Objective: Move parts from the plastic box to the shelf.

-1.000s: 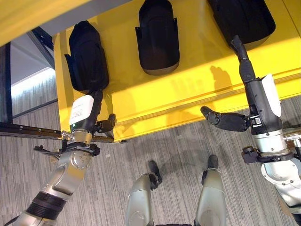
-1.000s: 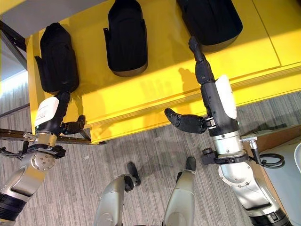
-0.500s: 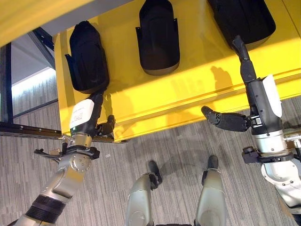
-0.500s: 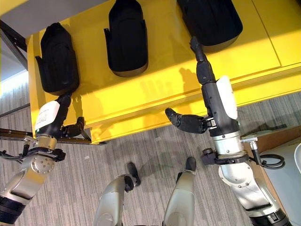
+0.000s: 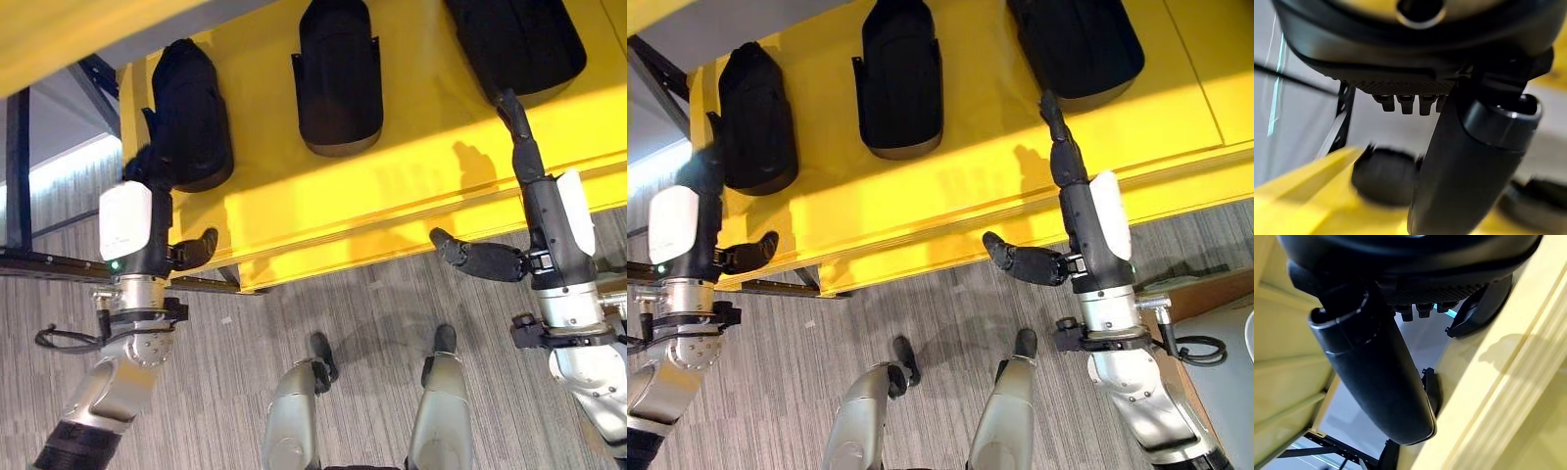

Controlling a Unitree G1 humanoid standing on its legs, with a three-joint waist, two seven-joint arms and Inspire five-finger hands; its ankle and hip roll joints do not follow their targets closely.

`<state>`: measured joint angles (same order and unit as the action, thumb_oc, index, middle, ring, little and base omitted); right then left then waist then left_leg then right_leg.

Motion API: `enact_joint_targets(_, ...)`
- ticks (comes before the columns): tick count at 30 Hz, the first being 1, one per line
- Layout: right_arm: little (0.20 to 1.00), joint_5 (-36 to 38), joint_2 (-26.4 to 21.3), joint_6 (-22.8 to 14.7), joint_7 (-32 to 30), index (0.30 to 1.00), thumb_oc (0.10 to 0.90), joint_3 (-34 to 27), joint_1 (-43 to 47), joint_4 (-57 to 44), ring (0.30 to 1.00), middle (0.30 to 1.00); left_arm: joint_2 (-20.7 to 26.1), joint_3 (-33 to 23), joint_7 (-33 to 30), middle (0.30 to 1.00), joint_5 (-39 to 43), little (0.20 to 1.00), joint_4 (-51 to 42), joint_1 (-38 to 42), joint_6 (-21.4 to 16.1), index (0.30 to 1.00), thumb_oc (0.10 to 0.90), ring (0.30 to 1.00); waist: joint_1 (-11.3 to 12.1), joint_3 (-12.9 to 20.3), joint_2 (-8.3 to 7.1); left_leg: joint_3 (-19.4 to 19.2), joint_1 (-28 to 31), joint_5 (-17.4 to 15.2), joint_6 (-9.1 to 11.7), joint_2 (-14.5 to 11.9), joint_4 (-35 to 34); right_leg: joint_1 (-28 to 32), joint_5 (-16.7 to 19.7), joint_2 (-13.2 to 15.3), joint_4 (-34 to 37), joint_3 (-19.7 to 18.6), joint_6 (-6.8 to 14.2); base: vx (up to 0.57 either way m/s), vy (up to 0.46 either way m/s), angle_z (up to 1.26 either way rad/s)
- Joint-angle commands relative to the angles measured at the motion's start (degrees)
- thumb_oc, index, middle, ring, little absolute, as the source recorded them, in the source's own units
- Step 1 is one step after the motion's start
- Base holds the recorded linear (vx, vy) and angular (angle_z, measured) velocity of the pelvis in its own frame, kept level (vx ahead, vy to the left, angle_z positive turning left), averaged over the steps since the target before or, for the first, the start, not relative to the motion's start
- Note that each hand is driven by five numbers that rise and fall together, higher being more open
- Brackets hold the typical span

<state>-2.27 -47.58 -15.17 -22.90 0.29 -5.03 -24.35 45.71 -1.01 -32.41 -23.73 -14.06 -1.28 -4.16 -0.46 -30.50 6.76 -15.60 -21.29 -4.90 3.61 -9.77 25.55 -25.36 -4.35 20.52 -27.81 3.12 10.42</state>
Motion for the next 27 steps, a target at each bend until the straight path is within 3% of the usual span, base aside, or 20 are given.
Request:
enact_joint_targets(1, 1.000, -1.42, 2.04, -7.19, -4.08, 1.000, 0.900, -6.09, 2.34, -7.97, 1.000, 1.000, 3.12, -5.50, -5.30, 1.000, -3.27, 1.000, -6.84, -0.07, -8.87, 1.000, 0.900, 1.000, 1.35, 1.83, -2.26, 4.29, -0.16, -1.21, 0.81, 0.27, -1.04, 6.15, -4.63, 2.74, -0.51, 6.19, 0.43, -0.01, -0.073, 0.09)
enact_joint_targets(3, 1.000, -1.88, 2.20, -7.22, -5.79, 1.000, 0.900, -6.58, 1.45, -8.09, 1.000, 1.000, 2.29, -6.05, -7.27, 1.000, -4.72, 1.000, -9.33, -2.17, -13.87, 1.000, 0.900, 1.000, 2.04, 1.64, -2.45, 4.84, -0.47, -1.33, 0.80, 0.57, -0.81, 6.39, -4.46, 2.76, -0.27, 6.65, 0.45, -0.02, -0.080, 0.11)
enact_joint_targets(6, 1.000, -2.20, 2.32, -7.14, -7.39, 1.000, 0.900, -6.86, 0.68, -8.09, 1.000, 1.000, 1.62, -6.49, -9.66, 1.000, -7.18, 1.000, -11.35, -3.93, -17.02, 1.000, 0.900, 1.000, 2.76, 1.54, -2.61, 5.43, -0.87, -1.30, 0.84, 0.77, -0.66, 6.59, -4.37, 2.76, -0.12, 7.21, 0.54, -0.03, -0.074, 0.09)
enact_joint_targets(11, 1.000, -2.36, 2.21, -7.11, -8.24, 1.000, 0.900, -6.39, 0.27, -8.15, 1.000, 1.000, 1.82, -7.15, -10.30, 1.000, -8.53, 1.000, -12.18, -4.70, -16.61, 1.000, 0.900, 1.000, 3.18, 1.76, -2.64, 5.91, -0.86, -1.17, 0.90, 1.03, -0.83, 7.04, -4.28, 2.60, 0.15, 7.66, 0.61, -0.01, -0.030, 0.10)
enact_joint_targets(13, 1.000, -2.24, 2.13, -6.88, -8.05, 1.000, 0.900, -5.77, 0.89, -7.87, 1.000, 1.000, 2.59, -6.56, -9.22, 1.000, -9.05, 1.000, -11.49, -3.45, -14.44, 1.000, 0.900, 1.000, 3.02, 2.02, -2.71, 5.96, -0.83, -1.07, 0.92, 1.04, -0.93, 7.16, -4.23, 2.53, 0.24, 7.68, 0.64, 0.00, 0.006, 0.05)
enact_joint_targets(19, 1.000, -1.58, 1.22, -5.75, -5.91, 1.000, 0.900, -2.86, 4.06, -6.78, 1.000, 1.000, 5.95, -1.25, -5.85, 1.000, -6.80, 1.000, -4.61, 6.17, -0.33, 1.000, 0.900, 1.000, 0.82, 2.79, -2.74, 5.35, -0.45, -0.66, 1.02, 0.47, -1.24, 6.63, -4.22, 2.16, 0.01, 6.14, 0.71, 0.01, 0.047, 0.04)
enact_joint_targets(27, 1.000, -0.45, 0.60, -3.82, -1.26, 1.000, 0.900, -1.08, 7.10, -6.70, 1.000, 1.000, 5.71, 2.86, -4.80, 1.000, -0.87, 1.000, 5.48, 14.01, 7.65, 1.000, 0.900, 1.000, -1.41, 3.37, -2.04, 3.90, 0.91, -0.37, 1.30, -0.15, -2.03, 5.99, -4.50, 2.25, -0.59, 4.21, 0.48, 0.02, 0.077, -0.06)
